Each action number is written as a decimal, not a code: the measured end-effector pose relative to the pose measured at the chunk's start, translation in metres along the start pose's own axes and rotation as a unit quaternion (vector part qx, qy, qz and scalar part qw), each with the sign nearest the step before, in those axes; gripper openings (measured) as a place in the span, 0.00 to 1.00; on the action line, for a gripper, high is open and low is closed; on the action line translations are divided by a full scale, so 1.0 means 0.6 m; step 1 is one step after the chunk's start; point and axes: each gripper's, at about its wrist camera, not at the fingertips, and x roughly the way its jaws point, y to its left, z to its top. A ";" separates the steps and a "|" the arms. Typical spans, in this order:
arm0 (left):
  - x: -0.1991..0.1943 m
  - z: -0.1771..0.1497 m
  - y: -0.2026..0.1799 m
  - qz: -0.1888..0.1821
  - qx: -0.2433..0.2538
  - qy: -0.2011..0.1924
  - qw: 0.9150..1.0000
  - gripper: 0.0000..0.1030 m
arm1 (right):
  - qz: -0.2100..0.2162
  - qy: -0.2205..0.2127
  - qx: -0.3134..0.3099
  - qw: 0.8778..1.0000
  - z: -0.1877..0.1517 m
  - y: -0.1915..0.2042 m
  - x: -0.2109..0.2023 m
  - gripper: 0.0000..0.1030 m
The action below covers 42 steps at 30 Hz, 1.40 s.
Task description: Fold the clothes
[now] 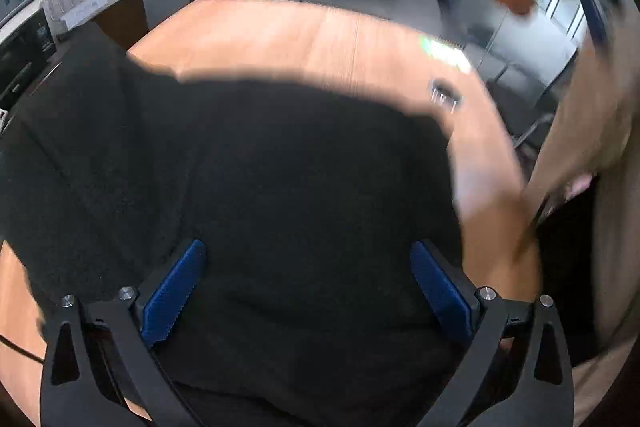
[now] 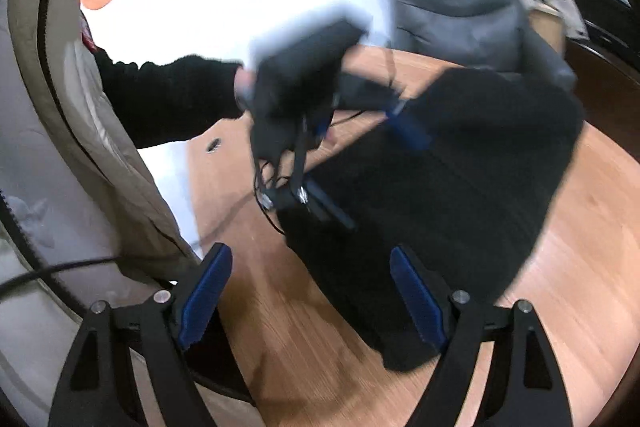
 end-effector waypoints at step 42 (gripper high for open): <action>-0.073 -0.135 0.008 0.125 -0.325 -0.054 0.936 1.00 | -0.099 -0.021 0.141 0.985 -0.069 -0.179 0.001 0.93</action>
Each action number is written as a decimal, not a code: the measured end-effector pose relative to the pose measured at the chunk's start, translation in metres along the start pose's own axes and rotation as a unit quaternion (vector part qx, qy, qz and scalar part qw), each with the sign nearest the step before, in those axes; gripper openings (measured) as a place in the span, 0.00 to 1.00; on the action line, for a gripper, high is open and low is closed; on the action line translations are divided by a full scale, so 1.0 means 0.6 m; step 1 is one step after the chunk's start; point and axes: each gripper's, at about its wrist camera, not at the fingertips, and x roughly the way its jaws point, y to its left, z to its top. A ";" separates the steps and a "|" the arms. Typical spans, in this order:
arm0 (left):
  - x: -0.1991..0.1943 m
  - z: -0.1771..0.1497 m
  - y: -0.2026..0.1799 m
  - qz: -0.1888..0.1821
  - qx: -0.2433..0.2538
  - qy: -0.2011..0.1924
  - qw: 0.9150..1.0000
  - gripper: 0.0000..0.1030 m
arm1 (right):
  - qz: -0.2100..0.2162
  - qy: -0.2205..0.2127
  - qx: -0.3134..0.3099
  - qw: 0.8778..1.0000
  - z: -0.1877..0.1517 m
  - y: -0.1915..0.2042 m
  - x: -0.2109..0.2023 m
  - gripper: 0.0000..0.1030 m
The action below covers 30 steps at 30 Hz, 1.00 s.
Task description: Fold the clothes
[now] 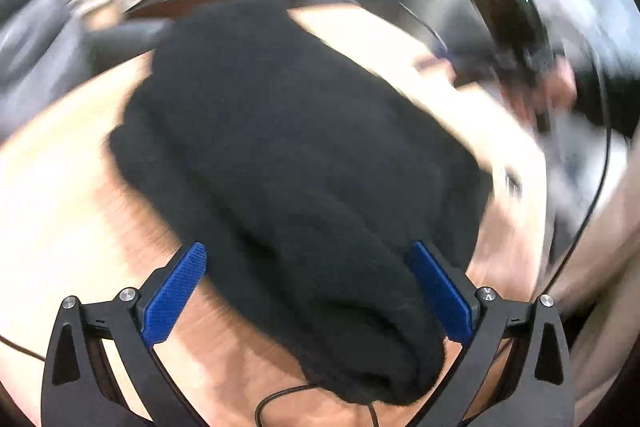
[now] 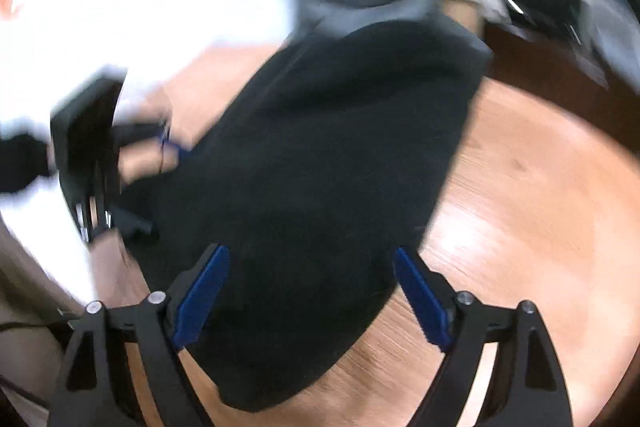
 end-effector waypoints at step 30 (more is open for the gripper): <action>0.044 -0.085 0.199 -0.213 -0.367 0.028 0.905 0.51 | 0.044 0.056 0.107 0.992 0.022 0.007 0.179 0.46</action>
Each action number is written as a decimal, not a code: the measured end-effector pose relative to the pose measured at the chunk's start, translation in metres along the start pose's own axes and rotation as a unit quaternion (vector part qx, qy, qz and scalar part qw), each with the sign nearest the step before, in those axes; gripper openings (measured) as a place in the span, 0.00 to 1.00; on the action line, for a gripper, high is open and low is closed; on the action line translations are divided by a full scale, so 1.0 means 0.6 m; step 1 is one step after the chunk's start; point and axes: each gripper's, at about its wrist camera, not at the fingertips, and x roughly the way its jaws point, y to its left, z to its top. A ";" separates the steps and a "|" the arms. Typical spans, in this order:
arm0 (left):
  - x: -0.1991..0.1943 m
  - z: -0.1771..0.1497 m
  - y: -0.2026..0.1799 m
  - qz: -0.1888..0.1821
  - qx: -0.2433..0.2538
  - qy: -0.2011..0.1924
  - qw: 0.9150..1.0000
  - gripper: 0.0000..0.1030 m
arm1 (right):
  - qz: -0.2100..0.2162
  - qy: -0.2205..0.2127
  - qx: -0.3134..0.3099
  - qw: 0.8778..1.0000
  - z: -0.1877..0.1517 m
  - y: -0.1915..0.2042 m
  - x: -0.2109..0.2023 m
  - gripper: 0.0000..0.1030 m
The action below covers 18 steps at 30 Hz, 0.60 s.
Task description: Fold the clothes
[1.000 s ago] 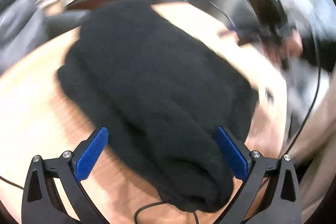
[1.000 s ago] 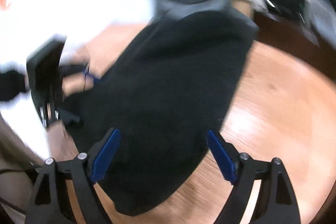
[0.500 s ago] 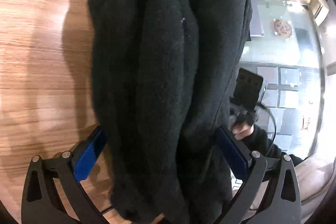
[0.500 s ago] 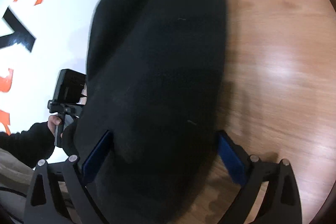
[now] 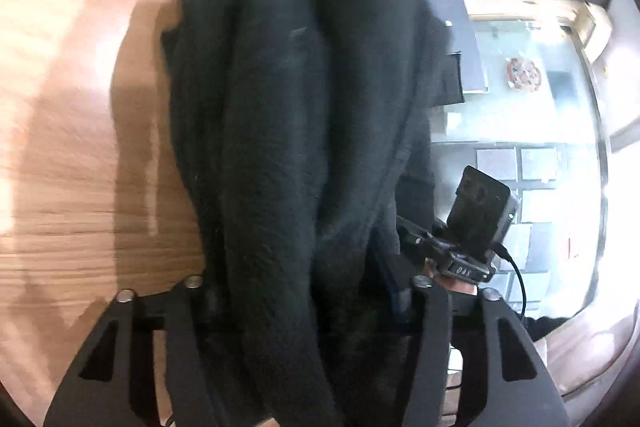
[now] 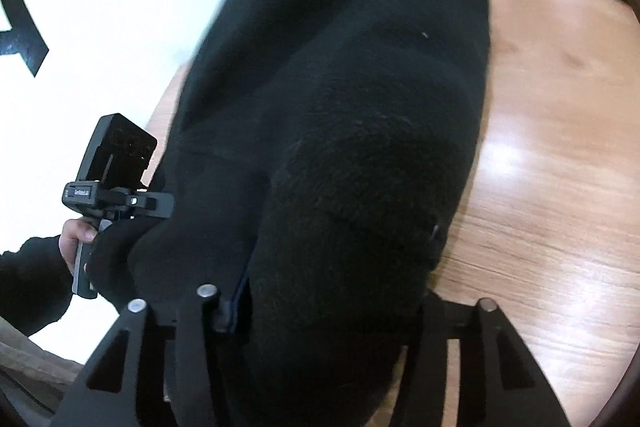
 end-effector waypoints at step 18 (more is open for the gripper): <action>-0.603 0.140 0.237 0.176 0.058 -0.127 0.975 0.50 | 0.088 -0.126 -0.090 0.984 0.245 0.482 0.322 0.44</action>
